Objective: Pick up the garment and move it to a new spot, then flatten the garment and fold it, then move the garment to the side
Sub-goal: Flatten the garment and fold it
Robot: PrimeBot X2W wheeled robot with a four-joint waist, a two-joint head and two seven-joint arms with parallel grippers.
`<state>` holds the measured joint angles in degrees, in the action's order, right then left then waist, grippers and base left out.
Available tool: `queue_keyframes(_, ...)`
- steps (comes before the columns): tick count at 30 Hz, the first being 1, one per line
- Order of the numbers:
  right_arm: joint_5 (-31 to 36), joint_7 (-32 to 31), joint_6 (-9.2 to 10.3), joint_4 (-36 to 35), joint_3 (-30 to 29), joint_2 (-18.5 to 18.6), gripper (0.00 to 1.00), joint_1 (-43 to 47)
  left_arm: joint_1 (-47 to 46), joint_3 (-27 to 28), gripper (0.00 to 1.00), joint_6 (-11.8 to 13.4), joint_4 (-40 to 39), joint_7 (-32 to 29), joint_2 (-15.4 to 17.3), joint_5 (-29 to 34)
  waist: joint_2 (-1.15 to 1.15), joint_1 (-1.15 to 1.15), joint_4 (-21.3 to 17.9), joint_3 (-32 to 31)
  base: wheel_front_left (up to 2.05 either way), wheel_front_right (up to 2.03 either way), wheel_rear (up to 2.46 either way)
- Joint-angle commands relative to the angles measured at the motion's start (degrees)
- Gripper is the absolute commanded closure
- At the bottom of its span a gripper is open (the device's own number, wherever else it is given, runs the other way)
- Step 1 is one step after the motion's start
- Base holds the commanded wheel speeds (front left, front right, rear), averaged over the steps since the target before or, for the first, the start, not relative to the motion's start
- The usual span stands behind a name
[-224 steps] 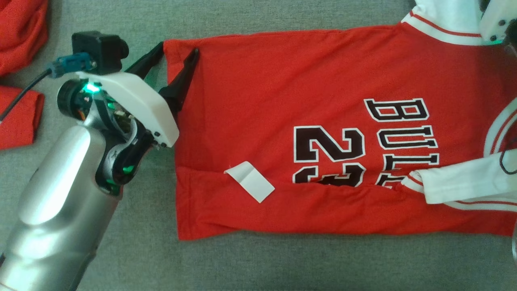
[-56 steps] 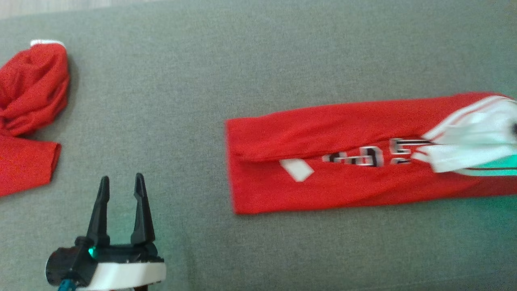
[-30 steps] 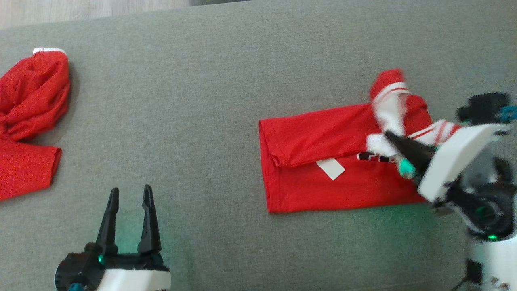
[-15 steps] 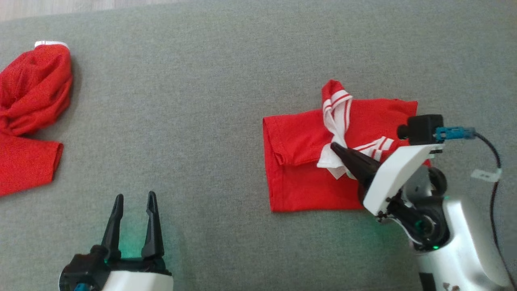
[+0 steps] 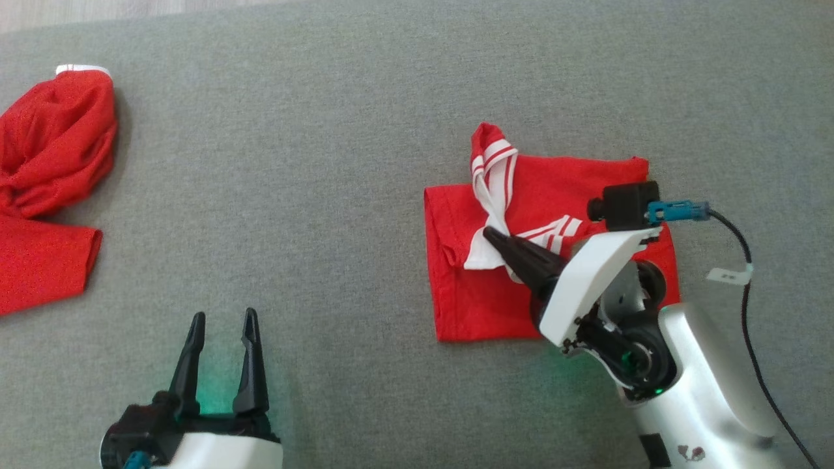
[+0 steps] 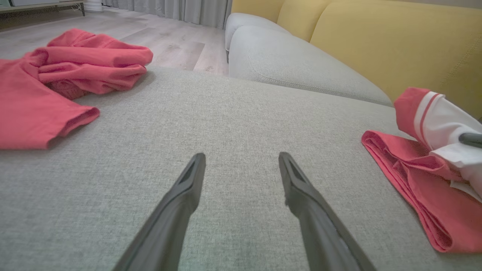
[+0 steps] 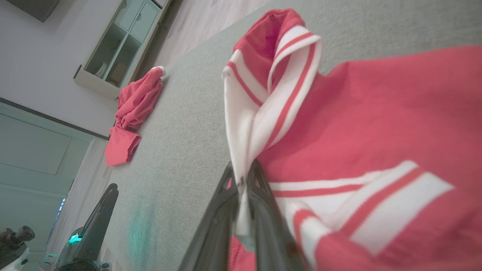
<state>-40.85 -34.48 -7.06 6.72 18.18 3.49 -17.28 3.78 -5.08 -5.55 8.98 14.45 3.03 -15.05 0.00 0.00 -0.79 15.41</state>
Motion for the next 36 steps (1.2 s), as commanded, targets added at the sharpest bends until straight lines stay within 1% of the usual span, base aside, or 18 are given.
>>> queue_keyframes(1,-0.45,0.80,-0.43,-1.65,1.65,-0.60,1.00,-2.14,-1.11,1.68,0.00,0.08,-1.05,0.55,-0.14,0.12,0.00,0.00,0.03,0.00,0.00,0.00,0.00)
queue_keyframes(5,-0.82,0.95,-0.43,-1.15,3.06,-0.61,1.00,-2.22,-1.33,1.60,0.00,0.05,-0.74,0.55,-0.14,0.15,0.00,0.00,0.26,0.14,0.00,0.00,0.00)
queue_keyframes(19,-0.95,0.48,-0.43,-1.60,5.05,-0.61,1.00,-1.59,-1.69,2.39,0.00,-0.04,-0.31,0.55,-0.15,0.12,0.00,0.00,-0.07,0.14,0.00,0.00,0.00)
queue_keyframes(20,-0.90,0.55,-0.43,-1.74,5.23,-0.61,0.76,-1.64,-1.70,2.43,0.00,-0.03,-0.28,0.55,-0.15,0.13,0.00,0.00,-0.10,0.11,0.00,0.00,0.00)
queue_keyframes(21,-0.96,0.89,-0.43,-2.08,5.42,-0.61,0.28,-1.73,-1.72,2.48,0.00,-0.02,-0.29,0.55,-0.15,0.13,0.00,0.00,-0.14,0.15,0.00,0.00,0.00)
queue_keyframes(22,-1.27,1.28,-0.43,-2.37,5.52,-0.61,0.00,-1.74,-1.75,2.52,0.00,-0.03,-0.31,0.55,-0.15,0.16,0.00,0.00,-0.19,0.17,0.00,0.00,0.00)
queue_keyframes(25,-2.79,2.22,-0.43,-3.49,6.02,-0.61,0.00,-1.78,-1.79,2.61,0.00,-0.06,-0.24,0.55,-0.15,0.30,0.00,0.00,-0.28,0.23,0.00,0.00,0.00)
queue_keyframes(32,-4.78,8.06,-0.43,-9.04,3.98,-0.61,0.00,-1.84,-1.99,2.92,0.00,-0.18,-0.26,0.55,-0.15,0.41,0.00,0.00,-0.19,0.24,0.00,0.00,0.00)
queue_keyframes(34,-3.91,10.50,-0.43,-11.70,2.21,-0.61,0.00,-1.78,-1.79,3.09,0.00,-0.21,-0.35,0.55,-0.15,0.40,0.00,0.00,-0.25,0.15,0.00,0.00,0.00)
queue_keyframes(36,-1.42,12.54,-0.43,-13.91,-0.34,-0.61,0.00,-1.50,-1.58,3.23,0.00,-0.20,-0.45,0.55,-0.15,0.40,0.00,0.00,-0.38,0.13,0.00,0.00,0.00)
